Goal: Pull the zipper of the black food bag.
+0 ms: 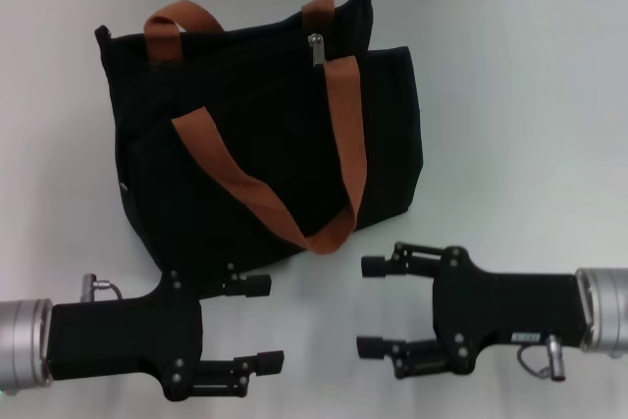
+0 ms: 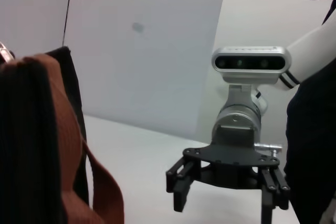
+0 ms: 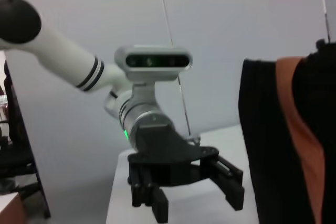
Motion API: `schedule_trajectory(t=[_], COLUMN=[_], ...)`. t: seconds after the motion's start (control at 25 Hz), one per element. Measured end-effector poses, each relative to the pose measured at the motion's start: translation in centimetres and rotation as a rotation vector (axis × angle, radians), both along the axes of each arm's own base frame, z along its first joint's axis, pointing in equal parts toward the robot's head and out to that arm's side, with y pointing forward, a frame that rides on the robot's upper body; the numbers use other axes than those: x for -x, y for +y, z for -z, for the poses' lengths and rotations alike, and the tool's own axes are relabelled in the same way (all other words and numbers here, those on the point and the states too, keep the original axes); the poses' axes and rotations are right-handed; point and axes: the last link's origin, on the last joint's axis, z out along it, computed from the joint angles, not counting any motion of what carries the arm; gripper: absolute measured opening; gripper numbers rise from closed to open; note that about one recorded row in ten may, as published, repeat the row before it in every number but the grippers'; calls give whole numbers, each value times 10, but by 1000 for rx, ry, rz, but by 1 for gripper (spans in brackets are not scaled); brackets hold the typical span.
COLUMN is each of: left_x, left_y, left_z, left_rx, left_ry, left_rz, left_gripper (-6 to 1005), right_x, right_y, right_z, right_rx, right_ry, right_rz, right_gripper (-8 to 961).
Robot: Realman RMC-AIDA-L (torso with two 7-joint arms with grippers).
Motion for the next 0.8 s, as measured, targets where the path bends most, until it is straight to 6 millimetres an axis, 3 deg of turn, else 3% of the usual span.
schedule_trajectory(t=[0.8], left_x=[1], left_y=[1], left_z=[-1], left_rx=[1], left_ry=[7], left_rz=[4], left_gripper=[782], right_x=[-3], right_y=[-4], right_z=[8], right_rx=[-11], right_ry=[-16], right_rz=[7], right_gripper=[829])
